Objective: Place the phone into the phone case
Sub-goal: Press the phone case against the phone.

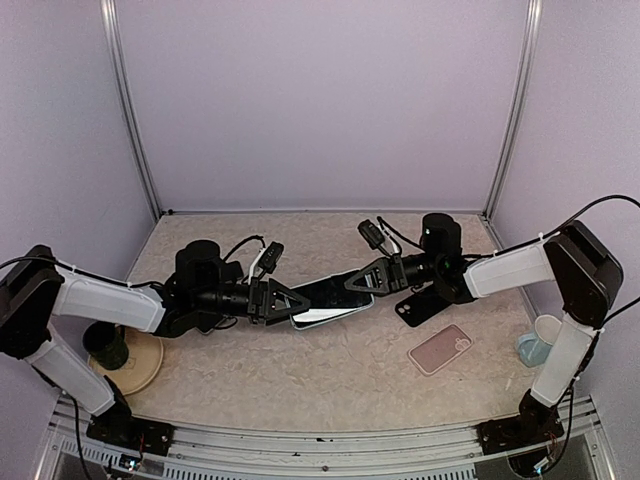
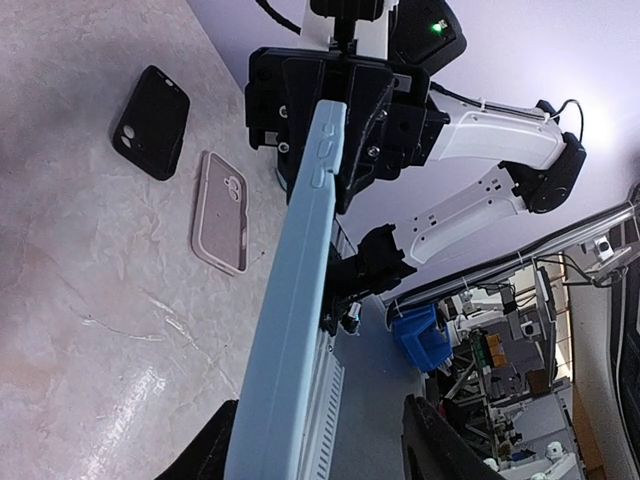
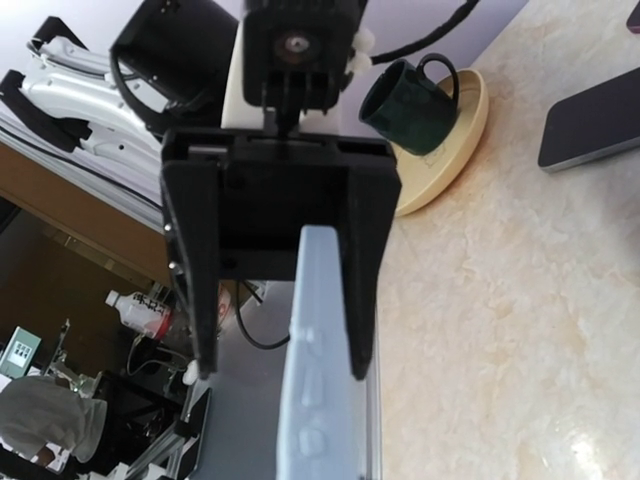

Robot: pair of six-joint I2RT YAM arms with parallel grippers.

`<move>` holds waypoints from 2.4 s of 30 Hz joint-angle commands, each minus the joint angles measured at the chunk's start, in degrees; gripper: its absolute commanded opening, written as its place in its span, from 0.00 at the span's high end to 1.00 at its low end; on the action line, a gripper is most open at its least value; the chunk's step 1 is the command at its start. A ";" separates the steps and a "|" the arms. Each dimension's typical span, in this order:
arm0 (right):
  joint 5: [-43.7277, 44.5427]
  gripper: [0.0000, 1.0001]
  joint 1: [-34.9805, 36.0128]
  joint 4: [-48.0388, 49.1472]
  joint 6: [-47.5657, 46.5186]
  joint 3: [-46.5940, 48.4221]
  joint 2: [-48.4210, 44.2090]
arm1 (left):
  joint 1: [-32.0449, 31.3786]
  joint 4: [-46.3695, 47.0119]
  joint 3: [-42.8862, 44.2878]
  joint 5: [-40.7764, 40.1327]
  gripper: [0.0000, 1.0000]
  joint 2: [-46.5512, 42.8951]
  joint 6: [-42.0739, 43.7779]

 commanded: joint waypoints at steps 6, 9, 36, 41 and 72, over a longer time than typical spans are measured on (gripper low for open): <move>3.39 1.00 -1.53 3.35 0.33 -0.10 -2.91 | -0.72 4.29 -0.34 2.35 0.57 1.21 -1.33; 4.55 1.00 -2.17 3.46 0.50 -0.63 -3.51 | -0.76 4.97 -0.28 2.73 0.58 1.47 -1.67; -0.37 0.72 -1.77 3.29 3.36 -1.58 -3.77 | -0.40 -8.34 2.62 -7.75 1.00 -2.24 6.35; -1.75 0.76 -0.27 2.94 2.68 -1.63 -3.20 | -0.03 -7.66 2.29 -8.22 1.00 -2.39 6.18; 4.31 1.00 -1.15 -0.99 -1.97 0.85 -6.31 | -0.38 -5.83 -0.11 -4.19 0.47 -3.61 6.02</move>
